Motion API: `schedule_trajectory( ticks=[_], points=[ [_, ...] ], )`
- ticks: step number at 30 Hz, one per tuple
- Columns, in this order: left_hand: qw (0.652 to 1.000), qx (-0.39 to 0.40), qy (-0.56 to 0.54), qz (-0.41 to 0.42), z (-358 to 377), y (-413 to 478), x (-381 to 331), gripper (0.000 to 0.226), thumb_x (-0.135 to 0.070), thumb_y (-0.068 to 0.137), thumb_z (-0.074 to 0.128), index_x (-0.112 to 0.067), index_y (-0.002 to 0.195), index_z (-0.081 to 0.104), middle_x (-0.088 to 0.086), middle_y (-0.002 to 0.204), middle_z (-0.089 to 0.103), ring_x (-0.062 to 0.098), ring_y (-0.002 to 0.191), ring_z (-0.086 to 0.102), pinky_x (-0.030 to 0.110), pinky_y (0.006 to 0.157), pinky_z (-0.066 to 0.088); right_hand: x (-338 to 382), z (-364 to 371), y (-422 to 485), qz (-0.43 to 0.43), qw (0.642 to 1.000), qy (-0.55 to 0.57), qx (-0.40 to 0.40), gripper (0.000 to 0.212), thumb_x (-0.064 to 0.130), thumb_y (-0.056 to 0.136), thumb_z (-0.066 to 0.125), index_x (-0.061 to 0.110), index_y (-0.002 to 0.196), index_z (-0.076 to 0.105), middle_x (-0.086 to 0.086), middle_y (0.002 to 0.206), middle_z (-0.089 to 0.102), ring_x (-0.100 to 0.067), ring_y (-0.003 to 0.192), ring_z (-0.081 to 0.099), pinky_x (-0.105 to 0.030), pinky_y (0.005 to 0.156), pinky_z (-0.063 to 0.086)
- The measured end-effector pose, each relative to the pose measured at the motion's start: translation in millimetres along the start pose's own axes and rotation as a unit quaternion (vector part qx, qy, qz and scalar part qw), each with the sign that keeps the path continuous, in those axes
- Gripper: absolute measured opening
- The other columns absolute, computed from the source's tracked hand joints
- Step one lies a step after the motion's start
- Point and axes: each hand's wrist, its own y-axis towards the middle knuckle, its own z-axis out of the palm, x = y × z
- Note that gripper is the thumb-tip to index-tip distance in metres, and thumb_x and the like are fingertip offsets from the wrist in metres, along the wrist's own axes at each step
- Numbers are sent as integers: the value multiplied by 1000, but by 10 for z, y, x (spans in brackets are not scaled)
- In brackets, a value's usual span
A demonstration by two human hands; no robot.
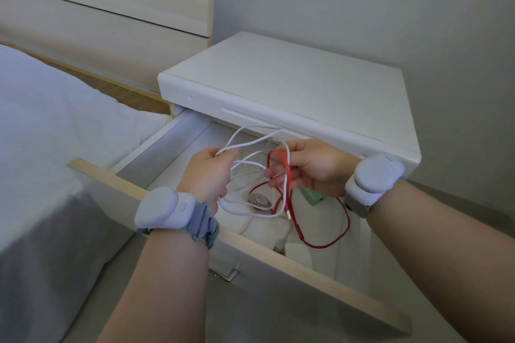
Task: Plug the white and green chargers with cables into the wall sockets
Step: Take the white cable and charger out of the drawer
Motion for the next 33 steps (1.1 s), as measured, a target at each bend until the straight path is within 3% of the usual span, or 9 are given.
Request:
schedule_trajectory(
  ticks=[7, 10, 12, 17, 20, 24, 27, 29, 33],
  points=[
    [994, -57, 81, 51, -86, 85, 57, 18, -20, 83, 51, -19, 65, 50, 5, 51, 31, 24, 49, 25, 27, 46, 20, -29, -52, -129, 24, 992, 25, 121, 32, 37, 81, 53, 17, 106, 58, -7, 93, 68, -16, 66, 65, -20, 56, 50],
    [990, -72, 89, 77, -81, 96, 70, 19, -19, 83, 52, -21, 64, 51, 3, 51, 35, 22, 47, 28, 29, 51, 26, -82, -32, -153, 11, 985, -138, 103, 47, 3, 80, 67, 20, 119, 47, -4, 101, 60, -17, 73, 62, -20, 60, 51],
    [987, -77, 106, 93, -84, 102, 67, 21, -19, 84, 52, -23, 63, 51, 2, 53, 40, 23, 49, 36, 29, 54, 32, -129, -18, -141, 19, 953, -288, 91, 62, 15, 75, 75, 25, 126, 42, 3, 109, 60, -18, 86, 65, -29, 81, 55],
    [993, -75, 76, 54, -107, 132, 65, 27, -22, 84, 49, -23, 57, 43, 1, 50, 32, 20, 46, 28, 26, 47, 23, -226, 97, -76, 51, 932, -358, 9, 47, 51, 85, 56, 8, 102, 66, -4, 95, 73, -17, 86, 69, -34, 84, 57],
    [996, -81, 36, 27, -140, 161, 70, 23, -24, 82, 49, -25, 59, 42, 0, 50, 30, 18, 45, 27, 25, 48, 22, -286, 180, -87, 67, 934, -346, 60, 60, 60, 81, 56, 9, 113, 62, -6, 107, 71, -20, 101, 66, -40, 98, 50],
    [990, -128, 37, 55, -188, 167, 60, 16, -21, 83, 46, -24, 68, 44, 3, 59, 35, 19, 50, 30, 28, 55, 29, -274, 166, -189, 98, 867, -461, 163, 47, 52, 84, 57, 17, 116, 62, 10, 94, 73, -9, 98, 63, -33, 105, 37],
    [960, -174, 166, 144, -146, 141, 82, 16, -14, 88, 45, -4, 89, 58, 18, 75, 44, 33, 63, 44, 34, 51, 33, -177, 26, -205, 12, 933, -353, 69, 34, 44, 88, 56, 15, 76, 69, 8, 56, 61, -9, 59, 55, -21, 72, 46],
    [949, -162, 222, 156, -104, 140, 109, 19, -12, 88, 45, -1, 95, 59, 22, 82, 50, 41, 74, 48, 36, 55, 34, -154, -124, -155, -54, 988, -128, -64, 43, 34, 91, 54, 13, 54, 57, 2, 44, 49, -12, 44, 44, -22, 54, 41],
    [940, -150, 271, 140, -130, 197, 161, 17, -12, 89, 43, -7, 89, 59, 13, 80, 51, 21, 60, 43, 27, 51, 31, -151, -384, -58, -154, 937, 245, -197, 53, 19, 92, 49, 15, 39, 45, 0, 40, 30, -17, 41, 37, -31, 59, 38]
  ],
)
